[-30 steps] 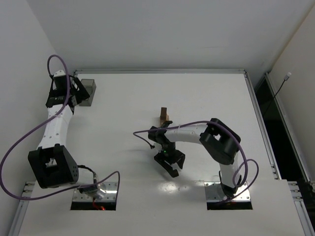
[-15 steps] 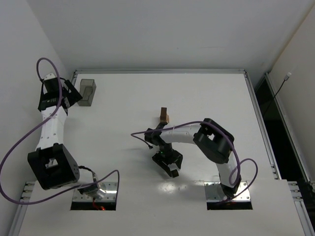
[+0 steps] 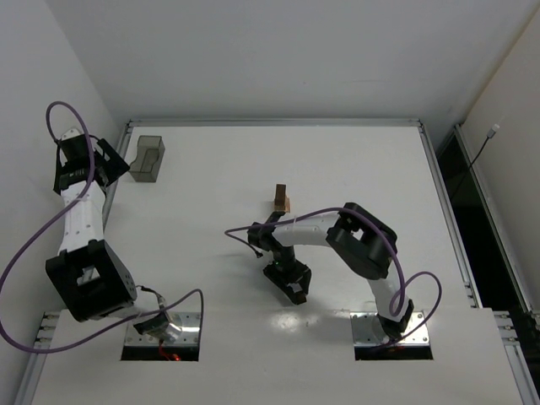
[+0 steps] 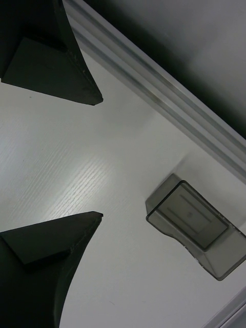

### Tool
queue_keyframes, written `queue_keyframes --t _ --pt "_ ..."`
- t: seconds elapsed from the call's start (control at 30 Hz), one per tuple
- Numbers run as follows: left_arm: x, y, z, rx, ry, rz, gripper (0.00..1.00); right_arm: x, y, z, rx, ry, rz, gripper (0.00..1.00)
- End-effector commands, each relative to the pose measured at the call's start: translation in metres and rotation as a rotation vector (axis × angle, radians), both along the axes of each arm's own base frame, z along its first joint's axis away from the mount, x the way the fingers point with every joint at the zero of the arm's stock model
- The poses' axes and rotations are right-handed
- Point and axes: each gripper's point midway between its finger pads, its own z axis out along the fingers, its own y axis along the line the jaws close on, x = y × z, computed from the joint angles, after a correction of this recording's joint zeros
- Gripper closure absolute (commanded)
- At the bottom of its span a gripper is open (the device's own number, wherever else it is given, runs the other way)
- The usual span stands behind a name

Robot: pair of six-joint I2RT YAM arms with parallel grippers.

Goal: Build the wood block tower

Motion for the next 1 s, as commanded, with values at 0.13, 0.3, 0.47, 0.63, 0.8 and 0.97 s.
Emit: queue_keyframes --t 0.13,0.3,0.47,0.63,0.8,0.97 --pt "0.013 0.007 0.019 -0.002 -0.065 -0.006 0.17 -0.008 0.0 -0.003 -0.022 0.034 -0.02 0.78" --pt "0.014 0.002 0.015 -0.02 -0.064 -0.028 0.17 -0.003 0.004 0.004 0.005 0.008 -0.008 1.0" --pt "0.014 -0.009 0.014 -0.039 -0.086 -0.059 0.17 0.03 0.013 0.034 0.09 -0.166 0.044 1.0" --pt "0.016 -0.04 0.021 -0.044 -0.118 -0.117 0.19 0.07 0.04 0.087 0.224 -0.391 0.092 1.0" --pt "0.016 -0.084 0.027 -0.053 -0.127 -0.193 0.19 0.102 0.062 0.137 0.358 -0.507 0.102 1.0" --pt "0.012 -0.126 0.047 -0.012 -0.16 -0.259 0.19 0.126 0.071 0.181 0.511 -0.49 0.105 1.0"
